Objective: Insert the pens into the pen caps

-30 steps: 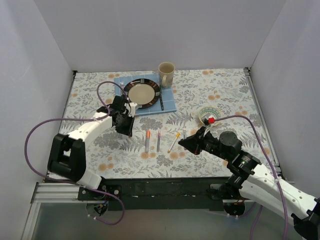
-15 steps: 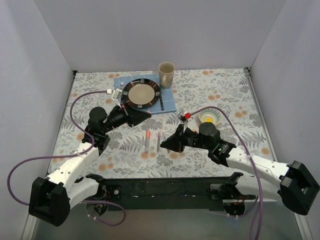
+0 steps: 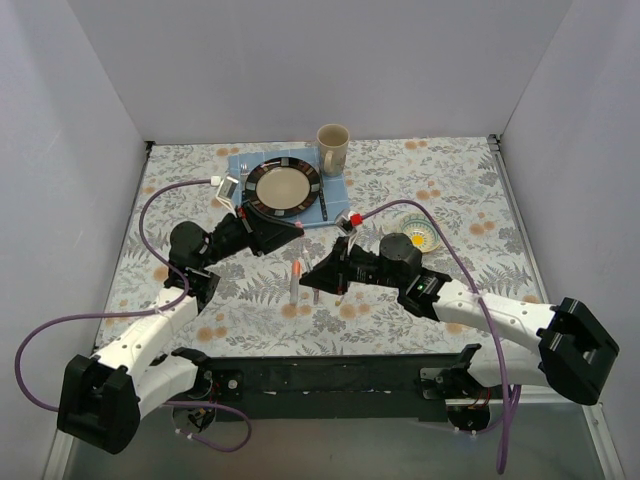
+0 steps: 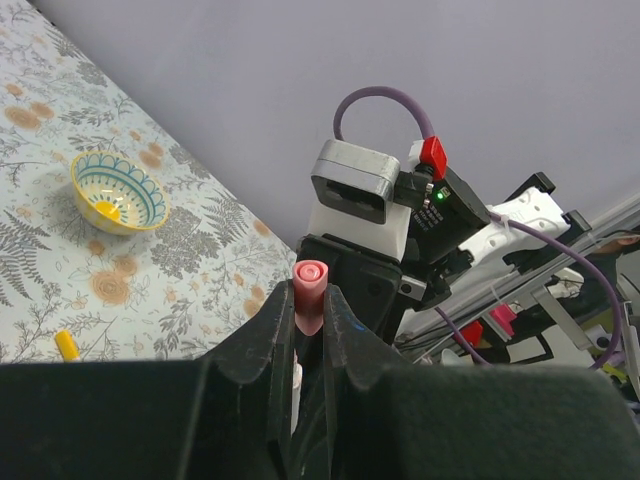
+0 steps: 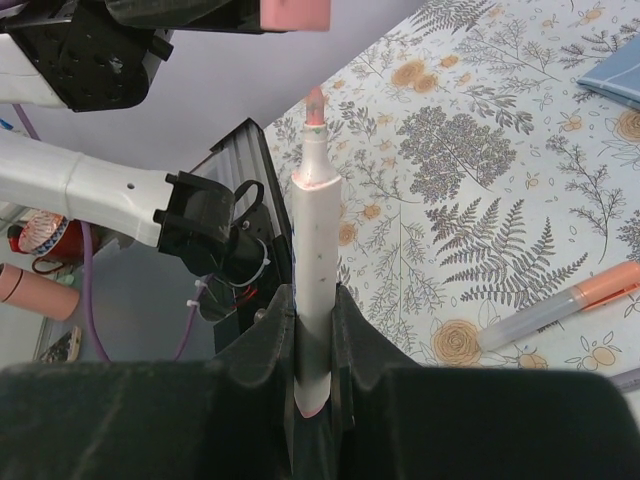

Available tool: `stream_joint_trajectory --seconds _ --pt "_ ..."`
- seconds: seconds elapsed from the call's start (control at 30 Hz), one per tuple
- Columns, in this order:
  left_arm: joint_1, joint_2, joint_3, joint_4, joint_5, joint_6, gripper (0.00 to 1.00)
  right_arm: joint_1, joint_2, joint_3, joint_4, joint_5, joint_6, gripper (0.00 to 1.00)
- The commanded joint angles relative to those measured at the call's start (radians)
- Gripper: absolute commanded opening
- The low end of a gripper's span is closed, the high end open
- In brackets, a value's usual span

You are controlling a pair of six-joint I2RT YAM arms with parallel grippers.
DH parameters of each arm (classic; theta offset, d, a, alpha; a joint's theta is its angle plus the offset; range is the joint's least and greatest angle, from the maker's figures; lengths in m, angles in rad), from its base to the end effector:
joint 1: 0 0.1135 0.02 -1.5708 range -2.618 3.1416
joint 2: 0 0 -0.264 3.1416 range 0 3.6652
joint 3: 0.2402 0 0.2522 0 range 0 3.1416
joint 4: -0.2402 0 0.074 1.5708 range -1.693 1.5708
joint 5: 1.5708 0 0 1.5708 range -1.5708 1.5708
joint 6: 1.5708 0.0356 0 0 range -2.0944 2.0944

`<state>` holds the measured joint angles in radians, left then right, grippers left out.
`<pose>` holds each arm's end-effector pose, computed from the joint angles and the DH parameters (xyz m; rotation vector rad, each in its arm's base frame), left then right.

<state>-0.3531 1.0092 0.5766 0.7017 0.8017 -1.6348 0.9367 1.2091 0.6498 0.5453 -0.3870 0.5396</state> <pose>0.1996 -0.1008 0.3150 -0.2365 1.7675 -2.0752 0.1509 0.2279 0.2798 -0.6780 1.6521 1.4176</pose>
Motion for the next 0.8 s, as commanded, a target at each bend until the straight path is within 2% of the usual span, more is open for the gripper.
stream_joint_trajectory --seconds 0.0,0.23,0.77 --pt "-0.004 -0.038 -0.017 -0.018 0.014 0.018 0.0 0.01 0.012 0.05 0.048 0.019 0.005 0.01" --pt "-0.004 -0.049 -0.023 -0.085 0.004 0.081 0.0 0.017 0.01 0.051 0.047 0.034 0.013 0.01" --pt "-0.004 -0.055 -0.067 -0.129 0.036 0.099 0.0 0.022 -0.003 0.053 0.041 0.097 0.016 0.01"
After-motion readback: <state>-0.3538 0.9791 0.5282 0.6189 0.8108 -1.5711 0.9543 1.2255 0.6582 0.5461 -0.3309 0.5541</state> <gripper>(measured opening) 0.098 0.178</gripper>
